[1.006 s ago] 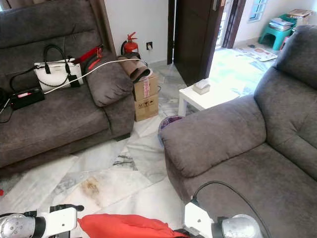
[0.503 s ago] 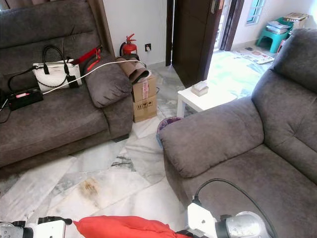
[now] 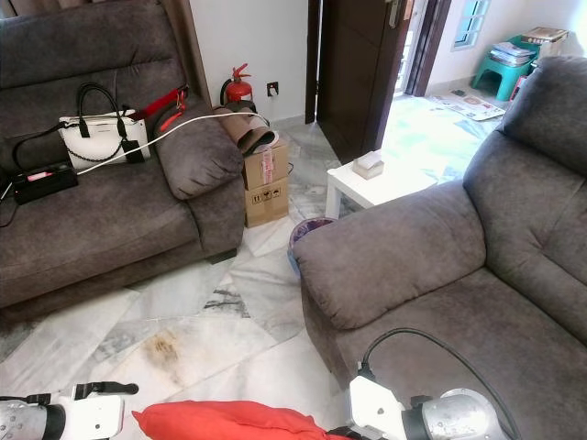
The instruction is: Move the pillow to the sofa from floor
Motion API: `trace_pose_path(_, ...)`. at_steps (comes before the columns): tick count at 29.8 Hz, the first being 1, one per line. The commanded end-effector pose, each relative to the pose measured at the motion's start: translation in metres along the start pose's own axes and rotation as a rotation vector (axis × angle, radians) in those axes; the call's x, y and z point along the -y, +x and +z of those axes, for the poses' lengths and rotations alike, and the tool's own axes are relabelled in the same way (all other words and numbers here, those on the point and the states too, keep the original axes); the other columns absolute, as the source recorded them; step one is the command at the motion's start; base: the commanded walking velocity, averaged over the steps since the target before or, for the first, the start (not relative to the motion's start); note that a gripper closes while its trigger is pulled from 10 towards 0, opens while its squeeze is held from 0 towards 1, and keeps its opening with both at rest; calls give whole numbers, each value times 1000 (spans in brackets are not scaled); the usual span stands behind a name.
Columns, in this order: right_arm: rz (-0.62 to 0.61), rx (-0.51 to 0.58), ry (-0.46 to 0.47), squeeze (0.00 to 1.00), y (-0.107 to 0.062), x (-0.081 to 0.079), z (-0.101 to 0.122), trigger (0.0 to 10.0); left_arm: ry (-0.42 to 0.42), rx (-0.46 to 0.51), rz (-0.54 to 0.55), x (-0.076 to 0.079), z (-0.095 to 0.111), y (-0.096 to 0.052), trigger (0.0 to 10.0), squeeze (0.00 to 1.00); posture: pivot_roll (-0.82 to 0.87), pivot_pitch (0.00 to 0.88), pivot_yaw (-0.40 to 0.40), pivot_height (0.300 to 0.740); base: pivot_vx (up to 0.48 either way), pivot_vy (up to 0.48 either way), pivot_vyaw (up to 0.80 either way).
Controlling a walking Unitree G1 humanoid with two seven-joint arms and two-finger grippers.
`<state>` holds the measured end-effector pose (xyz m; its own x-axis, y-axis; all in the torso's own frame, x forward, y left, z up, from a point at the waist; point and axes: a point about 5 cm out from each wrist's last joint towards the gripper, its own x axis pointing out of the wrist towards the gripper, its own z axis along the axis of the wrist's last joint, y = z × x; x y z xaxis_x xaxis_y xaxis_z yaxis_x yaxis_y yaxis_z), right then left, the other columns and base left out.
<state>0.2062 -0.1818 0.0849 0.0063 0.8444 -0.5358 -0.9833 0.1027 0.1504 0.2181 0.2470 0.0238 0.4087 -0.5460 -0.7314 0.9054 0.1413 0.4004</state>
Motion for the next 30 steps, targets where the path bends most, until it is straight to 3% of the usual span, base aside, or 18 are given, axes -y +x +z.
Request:
trace_pose_path(1,-12,49,-103,0,-1,3,20,10000,4,31,-68,8,7,4,10000,0,-19,90,24,740,0,0,0)
trace_pose_path(11,29,54,-92,0,0,-3,20,10000,37,151,-168,12,32,2,10000,0,-17,91,17,740,0,0,0)
trace_pose_path(17,27,45,-89,0,-5,-2,20,10000,58,79,-171,5,17,-6,10000,0,-23,92,14,740,0,0,0)
trace_pose_path(19,28,48,-90,0,-5,-2,20,10000,43,93,-131,-2,16,-4,10000,0,-23,94,10,740,0,0,0)
trace_pose_path(30,40,55,-84,0,-10,-5,22,10000,30,119,-95,-7,19,6,10000,0,-40,98,-7,740,0,0,0)
